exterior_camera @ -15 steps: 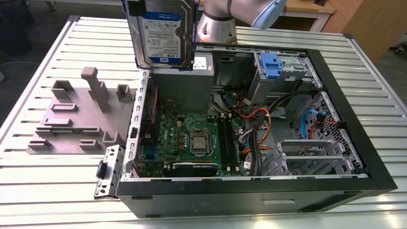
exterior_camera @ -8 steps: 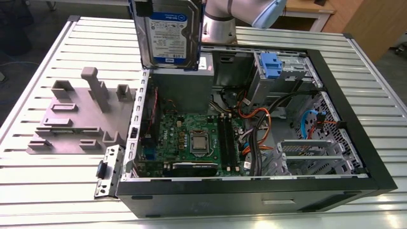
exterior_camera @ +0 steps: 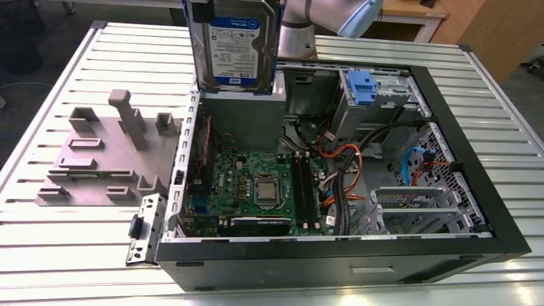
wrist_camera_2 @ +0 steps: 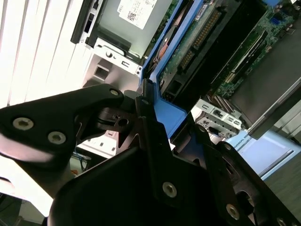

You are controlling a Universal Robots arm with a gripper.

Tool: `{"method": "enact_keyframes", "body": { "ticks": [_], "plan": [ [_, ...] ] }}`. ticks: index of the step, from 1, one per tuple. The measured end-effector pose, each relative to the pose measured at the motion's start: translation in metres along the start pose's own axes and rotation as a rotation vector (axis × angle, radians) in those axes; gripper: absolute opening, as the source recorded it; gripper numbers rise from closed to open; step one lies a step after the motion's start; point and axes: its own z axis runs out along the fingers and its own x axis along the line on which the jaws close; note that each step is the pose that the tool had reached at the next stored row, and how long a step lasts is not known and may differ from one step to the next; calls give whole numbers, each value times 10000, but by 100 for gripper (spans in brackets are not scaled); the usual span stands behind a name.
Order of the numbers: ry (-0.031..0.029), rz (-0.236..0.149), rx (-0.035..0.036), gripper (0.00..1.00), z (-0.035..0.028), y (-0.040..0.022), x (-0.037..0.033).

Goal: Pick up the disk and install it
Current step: 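Pick up the disk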

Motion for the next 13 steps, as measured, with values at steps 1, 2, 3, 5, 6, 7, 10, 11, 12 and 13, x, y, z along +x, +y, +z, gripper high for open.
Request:
{"method": "enact_keyframes", "body": {
  "ticks": [1,2,3,5,6,7,10,11,12,13],
  "plan": [
    [0,0,0,36,0,-10,0],
    [-1,0,0,36,0,-18,0],
    [0,0,0,36,0,-25,-1],
    [-1,1,1,36,0,-32,0],
    [-1,1,1,36,0,-32,0],
    [-1,1,1,36,0,-32,-1],
    [3,0,1,36,1,-33,0],
    [5,-2,0,36,1,-34,5],
    [6,-1,0,36,2,-34,14],
    [5,0,1,36,3,-34,28]
  ]
}}
